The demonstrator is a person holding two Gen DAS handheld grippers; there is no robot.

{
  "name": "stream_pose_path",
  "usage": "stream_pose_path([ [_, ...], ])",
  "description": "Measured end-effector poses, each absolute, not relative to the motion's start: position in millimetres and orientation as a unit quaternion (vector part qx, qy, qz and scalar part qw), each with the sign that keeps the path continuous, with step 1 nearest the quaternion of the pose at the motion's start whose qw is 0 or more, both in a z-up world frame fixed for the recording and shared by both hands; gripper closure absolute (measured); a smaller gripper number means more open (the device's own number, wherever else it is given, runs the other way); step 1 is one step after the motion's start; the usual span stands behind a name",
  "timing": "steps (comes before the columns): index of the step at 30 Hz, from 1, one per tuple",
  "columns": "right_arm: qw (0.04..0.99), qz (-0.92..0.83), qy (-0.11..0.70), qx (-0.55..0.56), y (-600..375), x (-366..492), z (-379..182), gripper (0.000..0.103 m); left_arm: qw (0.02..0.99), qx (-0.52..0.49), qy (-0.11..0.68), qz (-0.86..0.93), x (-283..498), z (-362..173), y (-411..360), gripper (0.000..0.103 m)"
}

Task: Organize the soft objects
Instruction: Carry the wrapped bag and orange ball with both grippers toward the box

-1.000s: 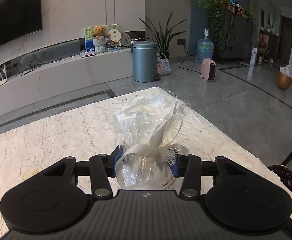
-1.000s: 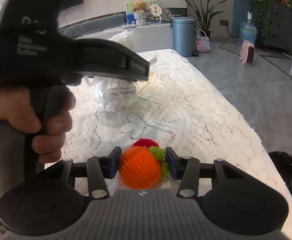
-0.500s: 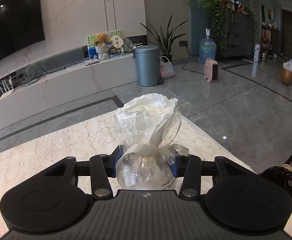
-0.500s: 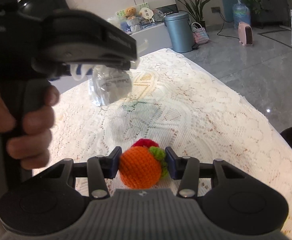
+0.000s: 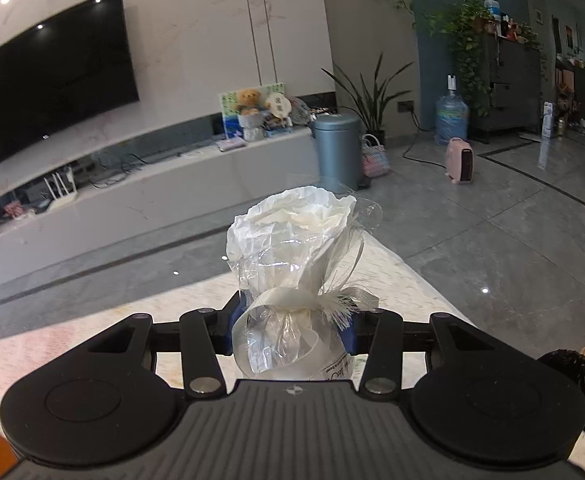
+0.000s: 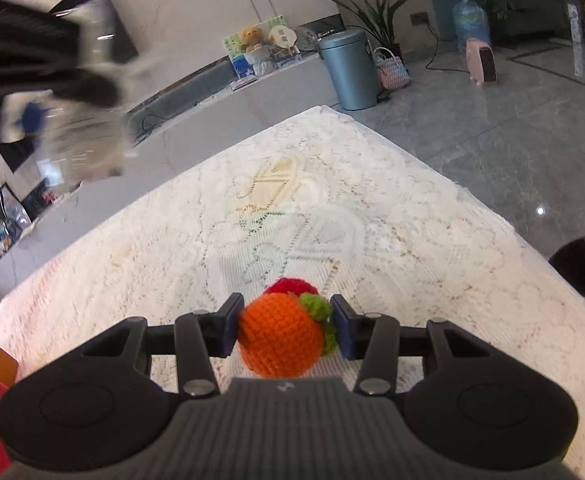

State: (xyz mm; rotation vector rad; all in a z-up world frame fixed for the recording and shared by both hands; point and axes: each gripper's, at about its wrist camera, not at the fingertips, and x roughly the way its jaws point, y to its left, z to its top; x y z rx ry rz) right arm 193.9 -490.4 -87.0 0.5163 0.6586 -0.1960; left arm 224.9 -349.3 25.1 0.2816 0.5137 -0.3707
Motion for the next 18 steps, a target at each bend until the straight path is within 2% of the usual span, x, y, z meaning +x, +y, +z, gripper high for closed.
stream_pose_path([
  [9, 0.917, -0.093, 0.309, 0.235, -490, 195, -79, 0.056, 0.956, 0.143, 0.222, -0.125, 197, 68, -284, 0.051],
  [18, 0.939, -0.100, 0.271, 0.188, -480, 181, -42, 0.056, 0.969, 0.142, 0.187, -0.075, 175, 102, -185, 0.051],
])
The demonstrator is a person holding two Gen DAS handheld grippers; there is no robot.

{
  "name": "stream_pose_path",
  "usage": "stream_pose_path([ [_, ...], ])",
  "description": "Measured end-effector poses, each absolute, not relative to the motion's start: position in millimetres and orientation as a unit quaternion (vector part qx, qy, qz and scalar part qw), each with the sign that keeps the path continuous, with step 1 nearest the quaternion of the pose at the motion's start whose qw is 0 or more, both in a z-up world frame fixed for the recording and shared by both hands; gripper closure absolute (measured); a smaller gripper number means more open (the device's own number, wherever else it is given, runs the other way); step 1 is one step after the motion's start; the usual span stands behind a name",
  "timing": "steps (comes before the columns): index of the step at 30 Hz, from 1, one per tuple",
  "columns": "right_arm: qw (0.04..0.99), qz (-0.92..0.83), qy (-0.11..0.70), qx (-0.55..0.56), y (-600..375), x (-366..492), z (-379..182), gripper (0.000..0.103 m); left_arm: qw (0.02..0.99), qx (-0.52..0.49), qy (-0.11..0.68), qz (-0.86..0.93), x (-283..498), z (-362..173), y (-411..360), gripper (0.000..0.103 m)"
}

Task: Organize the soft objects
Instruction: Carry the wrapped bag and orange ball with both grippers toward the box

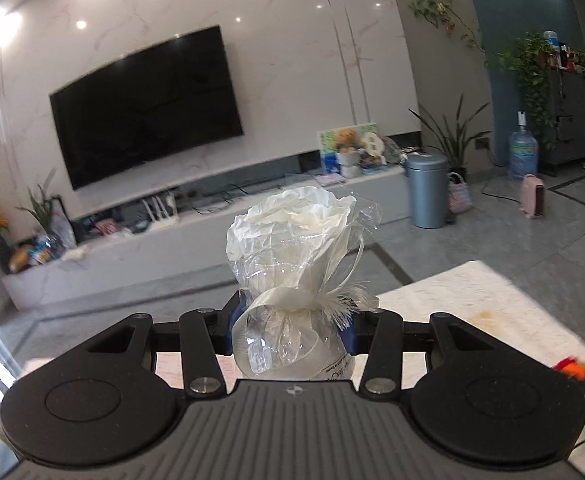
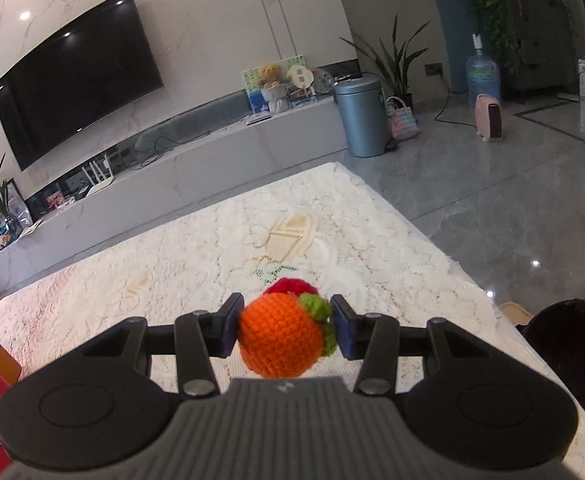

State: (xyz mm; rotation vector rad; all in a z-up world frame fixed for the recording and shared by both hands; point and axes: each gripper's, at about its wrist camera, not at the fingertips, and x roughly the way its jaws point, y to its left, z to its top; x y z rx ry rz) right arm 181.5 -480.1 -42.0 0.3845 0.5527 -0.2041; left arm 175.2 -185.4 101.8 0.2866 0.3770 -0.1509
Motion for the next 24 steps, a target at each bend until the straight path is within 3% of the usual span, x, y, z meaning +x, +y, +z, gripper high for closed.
stream_pose_path([
  [7, 0.958, -0.090, 0.264, 0.073, -427, 180, -17, 0.056, 0.970, 0.142, 0.189, -0.049, 161, 96, -113, 0.051],
  [15, 0.985, -0.106, 0.128, -0.038, -361, 145, 95, 0.056, 0.977, 0.076, 0.197, -0.030, 150, 100, -33, 0.051],
  [24, 0.997, 0.038, -0.005, -0.066, -255, 99, 200, 0.056, 0.981, 0.005, 0.193, -0.026, 140, 95, 29, 0.050],
])
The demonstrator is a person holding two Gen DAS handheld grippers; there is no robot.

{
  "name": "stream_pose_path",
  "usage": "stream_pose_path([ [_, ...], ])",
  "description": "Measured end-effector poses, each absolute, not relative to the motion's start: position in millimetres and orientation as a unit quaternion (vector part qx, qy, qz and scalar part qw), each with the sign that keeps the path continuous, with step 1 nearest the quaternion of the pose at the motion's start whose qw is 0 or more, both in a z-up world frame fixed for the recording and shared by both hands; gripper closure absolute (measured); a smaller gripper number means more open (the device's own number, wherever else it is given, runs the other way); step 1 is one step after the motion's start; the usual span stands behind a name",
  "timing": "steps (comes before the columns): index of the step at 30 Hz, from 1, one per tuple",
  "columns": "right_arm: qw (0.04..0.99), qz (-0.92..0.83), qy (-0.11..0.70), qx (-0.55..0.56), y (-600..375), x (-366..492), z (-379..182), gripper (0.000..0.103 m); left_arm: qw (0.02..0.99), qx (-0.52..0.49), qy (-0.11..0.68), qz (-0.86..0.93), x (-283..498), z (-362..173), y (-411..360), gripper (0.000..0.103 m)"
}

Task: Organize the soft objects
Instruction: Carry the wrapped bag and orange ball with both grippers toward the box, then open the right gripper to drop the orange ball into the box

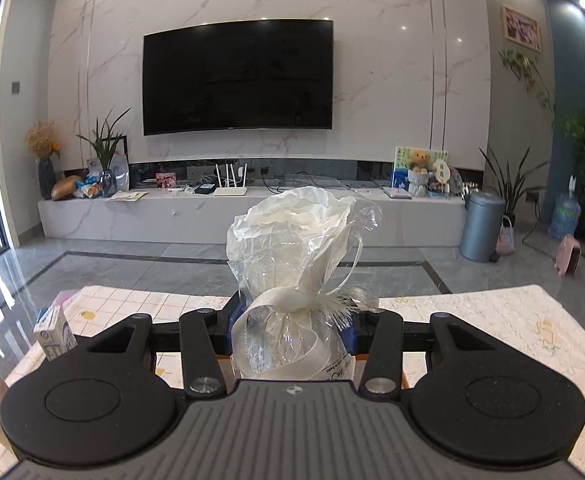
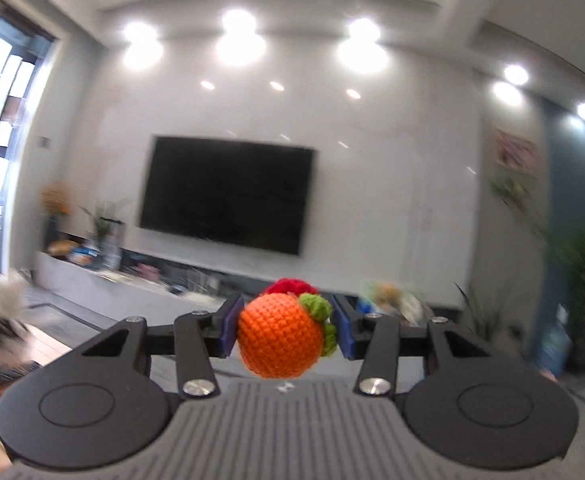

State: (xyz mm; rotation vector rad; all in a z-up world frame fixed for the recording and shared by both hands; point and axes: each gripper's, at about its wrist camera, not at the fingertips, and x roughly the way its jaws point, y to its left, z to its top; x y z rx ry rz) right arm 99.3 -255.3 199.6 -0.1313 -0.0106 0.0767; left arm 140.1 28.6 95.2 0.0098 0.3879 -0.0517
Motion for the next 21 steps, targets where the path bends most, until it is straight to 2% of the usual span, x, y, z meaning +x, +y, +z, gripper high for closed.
stream_pose_path([
  [5, 0.987, 0.137, 0.014, -0.085, -200, 99, 215, 0.056, 0.977, -0.027, 0.208, -0.029, 147, 86, 60, 0.050],
  [10, 0.968, 0.209, 0.092, -0.106, -151, 128, 197, 0.056, 0.973, -0.055, 0.221, -0.031, 154, 77, 86, 0.051],
  [18, 0.923, 0.232, 0.249, -0.178, -84, 189, 108, 0.056, 0.960, -0.074, 0.269, -0.031, 159, 52, 109, 0.050],
  [21, 0.913, 0.220, 0.283, -0.194, -75, 200, 73, 0.056, 0.957, -0.078, 0.276, -0.050, 159, 48, 109, 0.051],
])
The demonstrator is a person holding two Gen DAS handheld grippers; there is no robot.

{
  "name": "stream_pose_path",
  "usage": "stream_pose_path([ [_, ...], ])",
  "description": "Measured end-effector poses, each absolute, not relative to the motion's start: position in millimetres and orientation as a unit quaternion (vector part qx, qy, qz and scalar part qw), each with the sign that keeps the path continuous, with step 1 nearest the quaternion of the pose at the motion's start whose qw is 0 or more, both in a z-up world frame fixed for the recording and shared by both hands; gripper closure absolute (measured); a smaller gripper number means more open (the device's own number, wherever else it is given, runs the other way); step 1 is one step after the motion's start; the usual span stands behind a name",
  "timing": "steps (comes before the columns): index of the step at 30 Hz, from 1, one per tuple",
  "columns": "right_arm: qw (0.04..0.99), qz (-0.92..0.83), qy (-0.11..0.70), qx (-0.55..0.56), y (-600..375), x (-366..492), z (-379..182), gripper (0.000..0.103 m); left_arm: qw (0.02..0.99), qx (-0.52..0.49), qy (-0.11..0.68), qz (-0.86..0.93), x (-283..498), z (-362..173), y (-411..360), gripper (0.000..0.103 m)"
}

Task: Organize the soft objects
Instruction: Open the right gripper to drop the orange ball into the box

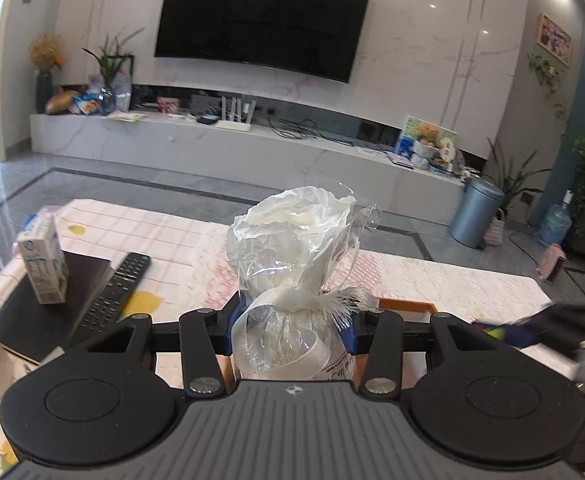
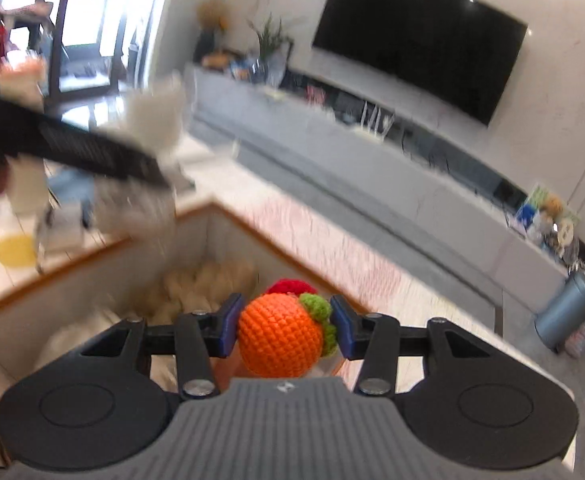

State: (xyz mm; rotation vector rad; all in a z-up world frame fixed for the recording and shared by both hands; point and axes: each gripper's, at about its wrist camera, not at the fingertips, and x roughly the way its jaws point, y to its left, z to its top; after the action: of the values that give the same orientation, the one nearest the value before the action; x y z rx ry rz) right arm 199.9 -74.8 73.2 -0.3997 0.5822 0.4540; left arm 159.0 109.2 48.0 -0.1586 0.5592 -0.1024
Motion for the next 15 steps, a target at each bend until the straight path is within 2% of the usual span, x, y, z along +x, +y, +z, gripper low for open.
stream_pose_path([
  [9, 0.904, 0.202, 0.319, -0.200, -63, 234, 43, 0.056, 0.947, -0.073, 0.306, -0.070, 170, 31, 100, 0.051],
  [11, 0.906, 0.212, 0.321, -0.175, -65, 234, 45, 0.050, 0.945, -0.068, 0.312, -0.070, 173, 27, 97, 0.051],
  [12, 0.908, 0.211, 0.320, -0.171, -66, 234, 46, 0.037, 0.944, -0.067, 0.316, -0.070, 174, 26, 96, 0.051],
  [13, 0.910, 0.204, 0.314, -0.177, -65, 232, 46, 0.032, 0.942, -0.068, 0.321, -0.069, 176, 24, 96, 0.051],
  [15, 0.912, 0.196, 0.302, -0.196, -62, 230, 45, 0.032, 0.941, -0.067, 0.327, -0.065, 177, 21, 95, 0.051],
])
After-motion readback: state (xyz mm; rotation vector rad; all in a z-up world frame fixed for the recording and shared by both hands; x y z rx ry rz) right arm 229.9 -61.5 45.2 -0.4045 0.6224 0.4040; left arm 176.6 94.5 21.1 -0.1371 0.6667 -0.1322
